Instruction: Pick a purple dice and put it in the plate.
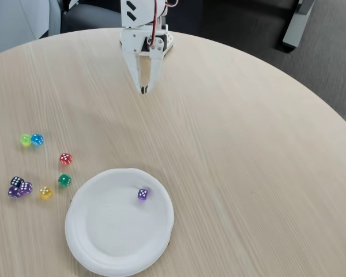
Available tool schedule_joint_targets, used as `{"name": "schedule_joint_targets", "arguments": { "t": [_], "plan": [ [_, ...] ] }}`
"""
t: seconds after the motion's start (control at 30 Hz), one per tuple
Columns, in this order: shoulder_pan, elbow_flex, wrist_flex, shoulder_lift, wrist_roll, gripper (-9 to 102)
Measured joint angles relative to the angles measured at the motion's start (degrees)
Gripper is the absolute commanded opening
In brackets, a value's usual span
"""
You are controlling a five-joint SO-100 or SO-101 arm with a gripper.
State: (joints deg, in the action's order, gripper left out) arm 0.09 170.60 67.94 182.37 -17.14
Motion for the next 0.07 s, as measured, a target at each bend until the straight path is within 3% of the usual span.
{"name": "schedule_joint_targets", "arguments": {
  "t": [0.07],
  "plan": [
    [0.00,0.00,0.00,0.00,0.00,2]
  ]
}}
